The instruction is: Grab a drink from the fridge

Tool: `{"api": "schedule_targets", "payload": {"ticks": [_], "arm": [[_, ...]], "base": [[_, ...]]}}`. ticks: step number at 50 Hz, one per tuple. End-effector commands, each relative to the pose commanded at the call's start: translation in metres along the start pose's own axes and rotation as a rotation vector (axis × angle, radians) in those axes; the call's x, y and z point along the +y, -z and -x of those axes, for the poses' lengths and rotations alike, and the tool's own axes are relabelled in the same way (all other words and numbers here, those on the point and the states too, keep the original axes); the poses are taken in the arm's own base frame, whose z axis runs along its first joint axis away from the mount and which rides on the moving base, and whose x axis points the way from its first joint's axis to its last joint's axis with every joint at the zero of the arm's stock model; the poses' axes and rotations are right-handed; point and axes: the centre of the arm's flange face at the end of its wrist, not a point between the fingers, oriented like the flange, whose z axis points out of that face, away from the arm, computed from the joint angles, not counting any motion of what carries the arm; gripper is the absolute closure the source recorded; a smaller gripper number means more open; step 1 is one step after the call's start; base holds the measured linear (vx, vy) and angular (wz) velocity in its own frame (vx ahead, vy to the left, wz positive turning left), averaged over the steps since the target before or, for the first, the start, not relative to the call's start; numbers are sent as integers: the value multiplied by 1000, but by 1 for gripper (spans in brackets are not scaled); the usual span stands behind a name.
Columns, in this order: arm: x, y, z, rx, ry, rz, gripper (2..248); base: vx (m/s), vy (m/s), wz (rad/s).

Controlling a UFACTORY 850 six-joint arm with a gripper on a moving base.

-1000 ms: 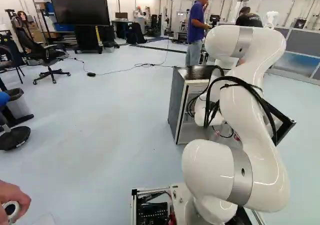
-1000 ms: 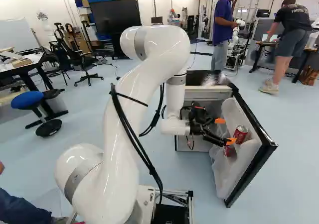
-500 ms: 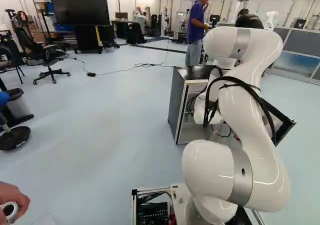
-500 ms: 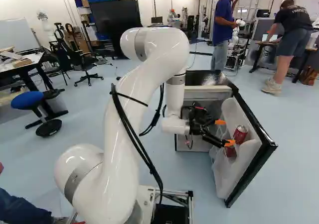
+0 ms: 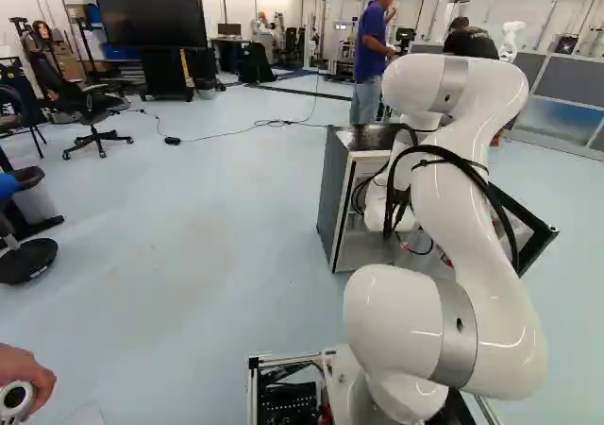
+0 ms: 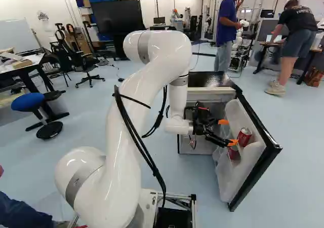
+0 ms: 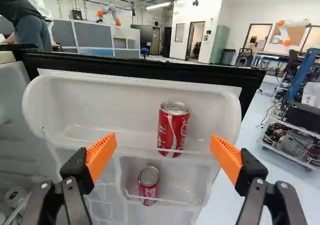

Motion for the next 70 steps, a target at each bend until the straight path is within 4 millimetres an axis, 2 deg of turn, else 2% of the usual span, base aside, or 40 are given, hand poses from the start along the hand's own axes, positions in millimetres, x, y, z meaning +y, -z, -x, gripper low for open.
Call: {"api": "schedule_targets", "payload": {"ticks": [70], "arm": [[-15,-51,0,28,-66,72,3]], "base": [[0,0,0]]}}
